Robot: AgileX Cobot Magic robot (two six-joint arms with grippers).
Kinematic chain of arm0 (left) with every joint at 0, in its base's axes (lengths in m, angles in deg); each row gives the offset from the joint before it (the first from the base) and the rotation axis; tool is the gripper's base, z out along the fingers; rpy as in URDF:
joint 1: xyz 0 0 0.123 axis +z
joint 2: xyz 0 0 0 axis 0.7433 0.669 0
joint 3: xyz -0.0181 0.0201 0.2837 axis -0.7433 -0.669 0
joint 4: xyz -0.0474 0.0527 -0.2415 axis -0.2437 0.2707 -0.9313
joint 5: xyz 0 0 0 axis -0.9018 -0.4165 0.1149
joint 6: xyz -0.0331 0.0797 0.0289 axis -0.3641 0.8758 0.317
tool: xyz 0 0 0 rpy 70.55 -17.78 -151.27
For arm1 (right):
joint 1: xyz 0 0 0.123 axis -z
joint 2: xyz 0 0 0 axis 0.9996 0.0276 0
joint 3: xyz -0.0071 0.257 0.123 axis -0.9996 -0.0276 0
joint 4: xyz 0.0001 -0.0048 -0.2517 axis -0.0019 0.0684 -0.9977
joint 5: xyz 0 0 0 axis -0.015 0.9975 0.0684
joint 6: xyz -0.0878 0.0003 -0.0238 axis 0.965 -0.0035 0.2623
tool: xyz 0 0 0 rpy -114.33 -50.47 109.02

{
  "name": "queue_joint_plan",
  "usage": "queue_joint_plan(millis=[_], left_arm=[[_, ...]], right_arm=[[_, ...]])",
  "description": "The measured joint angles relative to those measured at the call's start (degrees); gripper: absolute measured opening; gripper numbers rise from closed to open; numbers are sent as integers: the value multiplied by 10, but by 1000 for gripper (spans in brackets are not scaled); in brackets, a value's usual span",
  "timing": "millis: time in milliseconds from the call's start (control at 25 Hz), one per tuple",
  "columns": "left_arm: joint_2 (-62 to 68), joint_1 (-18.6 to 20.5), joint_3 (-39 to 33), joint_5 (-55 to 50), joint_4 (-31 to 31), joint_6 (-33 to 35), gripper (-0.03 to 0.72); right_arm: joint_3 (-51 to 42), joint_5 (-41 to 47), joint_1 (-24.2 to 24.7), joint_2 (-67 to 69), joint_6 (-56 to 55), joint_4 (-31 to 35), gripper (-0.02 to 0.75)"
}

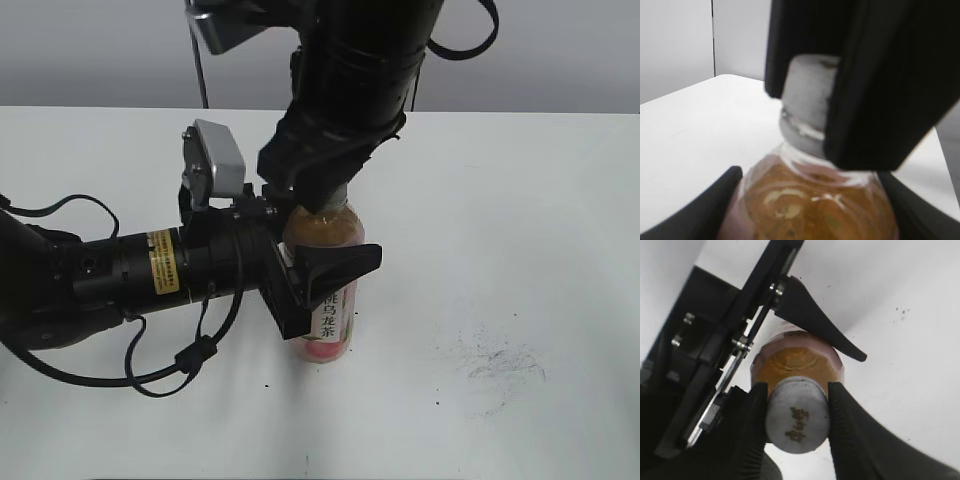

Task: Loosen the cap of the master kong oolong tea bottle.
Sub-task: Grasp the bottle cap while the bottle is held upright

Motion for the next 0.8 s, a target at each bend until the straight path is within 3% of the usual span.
queue_joint_plan(millis=[280,800], left_arm=[[0,0,0,1,2,0,448],[0,0,0,1,5,5,448]], right_arm=[[0,1,0,0,304,9,272],[0,7,0,0,1063,13,276]])
